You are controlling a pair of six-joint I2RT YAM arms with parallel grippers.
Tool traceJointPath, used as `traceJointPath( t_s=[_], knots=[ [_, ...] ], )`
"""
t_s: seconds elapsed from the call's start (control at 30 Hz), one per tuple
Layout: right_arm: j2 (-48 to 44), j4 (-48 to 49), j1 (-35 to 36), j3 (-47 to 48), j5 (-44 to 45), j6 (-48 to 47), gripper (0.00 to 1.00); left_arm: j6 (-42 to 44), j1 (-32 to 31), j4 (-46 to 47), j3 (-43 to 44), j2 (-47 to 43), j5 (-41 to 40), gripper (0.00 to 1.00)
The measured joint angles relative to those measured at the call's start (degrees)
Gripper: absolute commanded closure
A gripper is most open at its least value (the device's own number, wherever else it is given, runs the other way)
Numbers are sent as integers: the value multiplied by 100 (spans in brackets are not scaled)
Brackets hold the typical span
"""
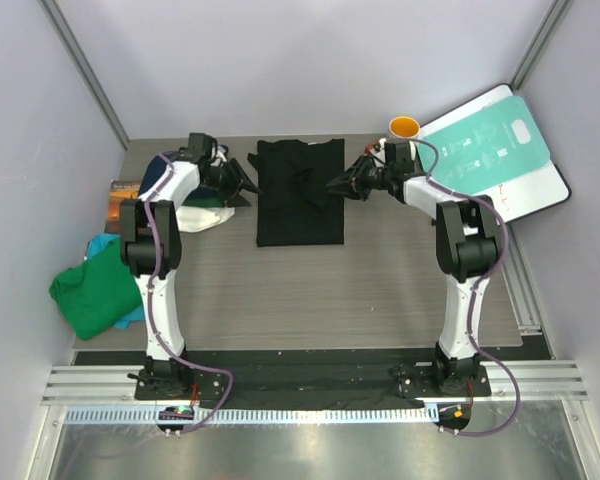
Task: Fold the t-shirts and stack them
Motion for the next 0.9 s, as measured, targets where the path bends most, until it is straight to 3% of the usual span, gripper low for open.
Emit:
traceJointPath(
  t_s=[0.2,0.57,0.8,0.9],
  knots=[
    [-1244,-1204,385,-321,472,-1399,76,273,-227,35,-302,-570,2,53],
    [-284,-2815,723,-365,1449,-2524,80,544,-1318,42,-468,-251,-286,62],
    [-280,-3029,863,-216,1812,-2846,84,634,-1480,57,-1010,-179,-640,88],
    [-321,-3084,933,-205,1989,-2949,87,623,-1480,267,-1316,-330,-704,92]
  ],
)
